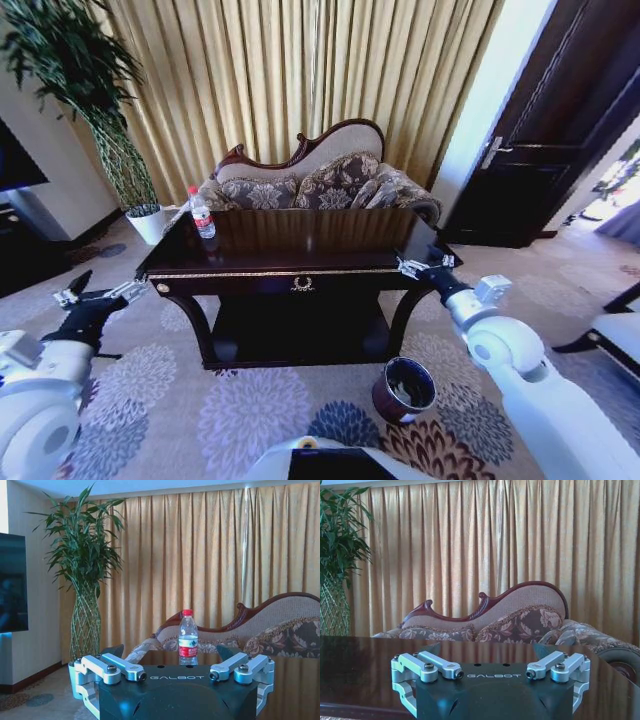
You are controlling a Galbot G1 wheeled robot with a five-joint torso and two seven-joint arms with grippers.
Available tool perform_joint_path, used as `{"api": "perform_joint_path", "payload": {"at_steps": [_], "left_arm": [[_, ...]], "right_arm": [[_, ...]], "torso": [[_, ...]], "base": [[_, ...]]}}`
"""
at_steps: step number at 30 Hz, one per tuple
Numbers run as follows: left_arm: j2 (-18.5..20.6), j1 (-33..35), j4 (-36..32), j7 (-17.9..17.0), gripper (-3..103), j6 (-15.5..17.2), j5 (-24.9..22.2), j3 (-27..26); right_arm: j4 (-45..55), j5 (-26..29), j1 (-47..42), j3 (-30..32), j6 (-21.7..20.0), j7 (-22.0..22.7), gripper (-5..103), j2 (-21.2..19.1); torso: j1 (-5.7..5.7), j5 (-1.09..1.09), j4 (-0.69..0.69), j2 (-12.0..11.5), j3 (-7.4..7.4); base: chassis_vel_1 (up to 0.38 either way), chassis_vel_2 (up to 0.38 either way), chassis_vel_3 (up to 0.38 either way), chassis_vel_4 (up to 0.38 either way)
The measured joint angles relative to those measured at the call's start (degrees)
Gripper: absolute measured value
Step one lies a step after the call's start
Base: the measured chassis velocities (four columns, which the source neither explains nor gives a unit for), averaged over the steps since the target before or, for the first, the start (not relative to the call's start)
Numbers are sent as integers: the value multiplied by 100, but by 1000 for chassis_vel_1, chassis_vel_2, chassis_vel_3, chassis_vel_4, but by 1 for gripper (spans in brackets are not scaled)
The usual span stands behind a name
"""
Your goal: Move to the front of the table and place the trash on the table into the trash bin.
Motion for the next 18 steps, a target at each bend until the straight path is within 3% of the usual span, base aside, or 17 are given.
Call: {"api": "perform_joint_path", "payload": {"at_steps": [18], "left_arm": [[-39,8,0,-2,100,-139,23,19]], "right_arm": [[-25,35,-5,-15,115,-11,100,-2]], "torso": [[2,1,0,-1,1]], "base": [[-156,154,150,-166]]}}
